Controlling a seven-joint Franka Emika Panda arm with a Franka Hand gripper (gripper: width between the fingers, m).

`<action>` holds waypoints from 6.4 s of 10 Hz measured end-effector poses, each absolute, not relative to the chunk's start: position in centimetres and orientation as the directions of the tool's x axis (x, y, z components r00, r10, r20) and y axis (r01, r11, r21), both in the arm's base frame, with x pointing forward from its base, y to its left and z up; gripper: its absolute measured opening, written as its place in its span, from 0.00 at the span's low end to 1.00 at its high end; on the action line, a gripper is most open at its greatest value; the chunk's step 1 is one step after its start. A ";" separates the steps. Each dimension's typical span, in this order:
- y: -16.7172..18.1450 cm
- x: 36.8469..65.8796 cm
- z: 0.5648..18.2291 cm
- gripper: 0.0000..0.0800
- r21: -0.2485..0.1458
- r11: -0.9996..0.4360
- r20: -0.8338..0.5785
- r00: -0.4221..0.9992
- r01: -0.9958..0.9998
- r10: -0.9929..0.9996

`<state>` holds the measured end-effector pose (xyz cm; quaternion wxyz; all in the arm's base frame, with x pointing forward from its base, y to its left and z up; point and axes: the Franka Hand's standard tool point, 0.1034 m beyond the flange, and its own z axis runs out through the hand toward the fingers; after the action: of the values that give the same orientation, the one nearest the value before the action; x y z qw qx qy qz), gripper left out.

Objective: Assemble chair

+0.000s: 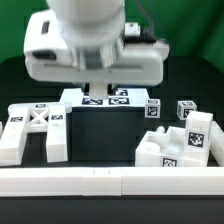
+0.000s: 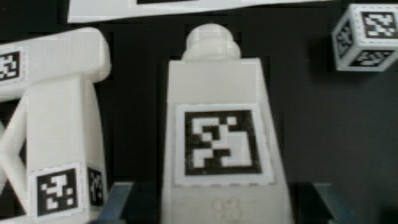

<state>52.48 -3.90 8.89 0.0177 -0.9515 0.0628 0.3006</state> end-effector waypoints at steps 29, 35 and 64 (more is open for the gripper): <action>2.6 62.6 11.0 0.36 0.021 -0.997 0.519 0.853 -0.078 -0.055; 3.7 62.5 9.7 0.36 0.031 -0.998 0.508 0.861 -0.054 -0.031; 4.5 62.6 8.3 0.36 0.076 -0.997 0.581 0.812 0.005 0.048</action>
Offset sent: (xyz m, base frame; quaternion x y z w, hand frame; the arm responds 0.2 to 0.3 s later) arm 0.0000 0.0000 0.0000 0.0000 0.1938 0.0000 0.9810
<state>62.55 4.48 8.35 -0.0354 -0.9513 -0.0139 -0.3060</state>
